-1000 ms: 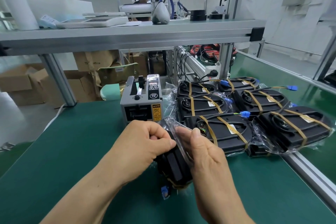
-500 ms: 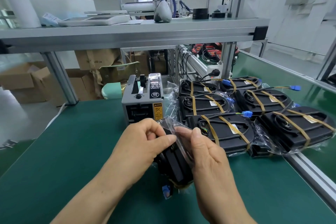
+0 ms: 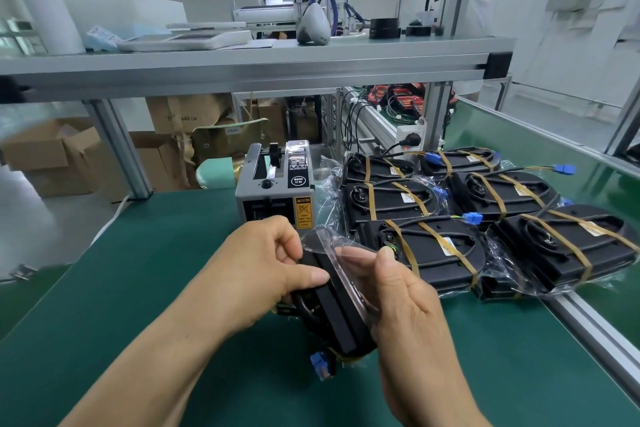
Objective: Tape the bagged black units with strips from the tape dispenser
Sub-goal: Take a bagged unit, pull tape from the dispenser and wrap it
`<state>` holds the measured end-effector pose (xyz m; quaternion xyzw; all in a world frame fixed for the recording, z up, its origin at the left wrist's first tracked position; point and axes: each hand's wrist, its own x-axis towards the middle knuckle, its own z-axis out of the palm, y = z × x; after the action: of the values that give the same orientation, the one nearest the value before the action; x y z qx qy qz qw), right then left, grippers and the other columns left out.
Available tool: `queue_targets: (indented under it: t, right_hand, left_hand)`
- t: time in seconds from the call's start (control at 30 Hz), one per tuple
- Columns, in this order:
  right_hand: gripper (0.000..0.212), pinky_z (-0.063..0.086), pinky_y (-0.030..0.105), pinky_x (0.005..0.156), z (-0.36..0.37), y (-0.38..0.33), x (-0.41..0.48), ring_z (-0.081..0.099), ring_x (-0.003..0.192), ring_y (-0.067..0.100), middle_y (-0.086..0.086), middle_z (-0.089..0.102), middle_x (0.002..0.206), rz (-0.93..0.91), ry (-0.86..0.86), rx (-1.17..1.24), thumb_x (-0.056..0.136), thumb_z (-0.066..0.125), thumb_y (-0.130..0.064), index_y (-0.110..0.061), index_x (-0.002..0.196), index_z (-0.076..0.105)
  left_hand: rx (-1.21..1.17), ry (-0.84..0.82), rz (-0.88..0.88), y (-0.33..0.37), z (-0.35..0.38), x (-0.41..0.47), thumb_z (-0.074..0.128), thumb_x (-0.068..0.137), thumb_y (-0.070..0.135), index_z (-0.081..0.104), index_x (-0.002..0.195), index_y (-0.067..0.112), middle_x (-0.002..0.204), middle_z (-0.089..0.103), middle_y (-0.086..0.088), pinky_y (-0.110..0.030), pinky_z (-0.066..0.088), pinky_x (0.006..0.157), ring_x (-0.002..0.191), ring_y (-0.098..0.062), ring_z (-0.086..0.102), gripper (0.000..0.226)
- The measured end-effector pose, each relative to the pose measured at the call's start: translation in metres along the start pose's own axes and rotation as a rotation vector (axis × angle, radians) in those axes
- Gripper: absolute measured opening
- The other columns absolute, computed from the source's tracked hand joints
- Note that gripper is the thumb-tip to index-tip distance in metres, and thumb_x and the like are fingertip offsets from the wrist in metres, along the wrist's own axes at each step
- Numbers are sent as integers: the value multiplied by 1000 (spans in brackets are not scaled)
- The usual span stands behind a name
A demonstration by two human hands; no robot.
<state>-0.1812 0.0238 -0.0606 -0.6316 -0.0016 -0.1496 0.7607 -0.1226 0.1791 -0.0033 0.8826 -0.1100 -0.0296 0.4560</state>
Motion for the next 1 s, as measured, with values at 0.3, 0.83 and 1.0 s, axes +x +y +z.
queue_targets:
  t: [0.3,0.83,1.0]
  right_hand:
    - [47,58,42,90,9,18,3,72,106,26,9,76,108,-8,40,271,99,40,-50,-23,105,77]
    - [31,54,25,76,-22,53,-27,59,105,8,0,61,109,-756,227,-631,76,73,-15,-21,104,60]
    - [21,52,24,74,-25,55,-25,59,97,11,0,58,104,-781,200,-742,79,72,-30,-17,95,67]
  left_hand:
    - [25,86,7,0,2,-1,88,63,43,67,90,38,69,63,24,-7,44,56,61,8,60,35]
    - [136,369,413,-40,81,-58,72,59,25,60,96,37,86,44,24,-16,44,58,57,-1,48,41]
    - [148,379,437,-41,83,-59,71,61,20,65,98,31,87,43,23,-10,40,58,57,-1,45,39]
